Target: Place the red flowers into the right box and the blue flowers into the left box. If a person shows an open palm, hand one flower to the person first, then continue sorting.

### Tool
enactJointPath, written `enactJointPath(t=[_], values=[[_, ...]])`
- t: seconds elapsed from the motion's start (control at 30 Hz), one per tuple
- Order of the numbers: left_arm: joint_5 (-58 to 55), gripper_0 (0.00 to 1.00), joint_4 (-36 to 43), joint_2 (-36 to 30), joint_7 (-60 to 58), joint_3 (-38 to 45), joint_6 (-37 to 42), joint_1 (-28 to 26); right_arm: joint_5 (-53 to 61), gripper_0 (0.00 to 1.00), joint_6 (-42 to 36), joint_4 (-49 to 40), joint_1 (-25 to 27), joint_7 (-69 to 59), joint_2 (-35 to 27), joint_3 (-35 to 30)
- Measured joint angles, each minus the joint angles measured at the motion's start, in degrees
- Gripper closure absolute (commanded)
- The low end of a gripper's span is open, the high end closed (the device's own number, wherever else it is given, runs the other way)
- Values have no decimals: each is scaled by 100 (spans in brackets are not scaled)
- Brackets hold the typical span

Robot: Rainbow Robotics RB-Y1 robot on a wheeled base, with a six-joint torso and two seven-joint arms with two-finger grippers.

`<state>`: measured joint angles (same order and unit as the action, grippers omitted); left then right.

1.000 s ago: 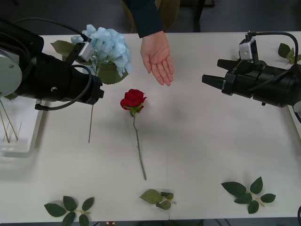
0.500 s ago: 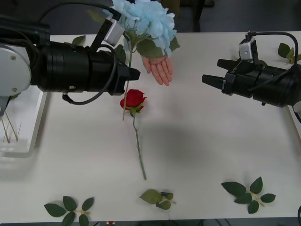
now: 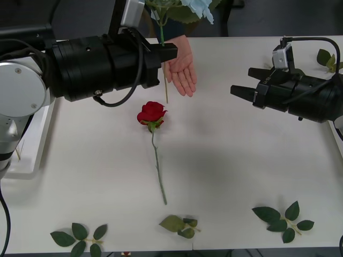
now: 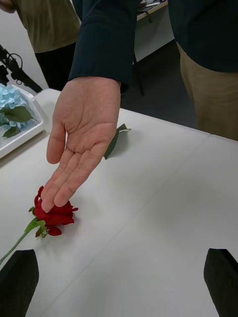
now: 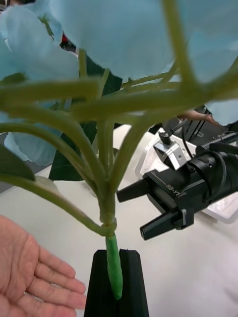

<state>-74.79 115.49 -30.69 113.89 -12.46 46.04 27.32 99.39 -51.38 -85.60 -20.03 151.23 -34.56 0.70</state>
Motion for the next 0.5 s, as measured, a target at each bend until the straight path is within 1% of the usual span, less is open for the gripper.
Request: enactJointPath(t=[0.13,0.3,0.5], values=[[413,100,-100,208,0,-276,-435,12,0,3,9,0,3,1,0,0],[489,100,-505,318,0,-650,-1011,114,-2,3,10,0,3,2,0,0],[537,100,-727,320,0,-755,-1081,204,-3,3,16,0,4,2,0,0]])
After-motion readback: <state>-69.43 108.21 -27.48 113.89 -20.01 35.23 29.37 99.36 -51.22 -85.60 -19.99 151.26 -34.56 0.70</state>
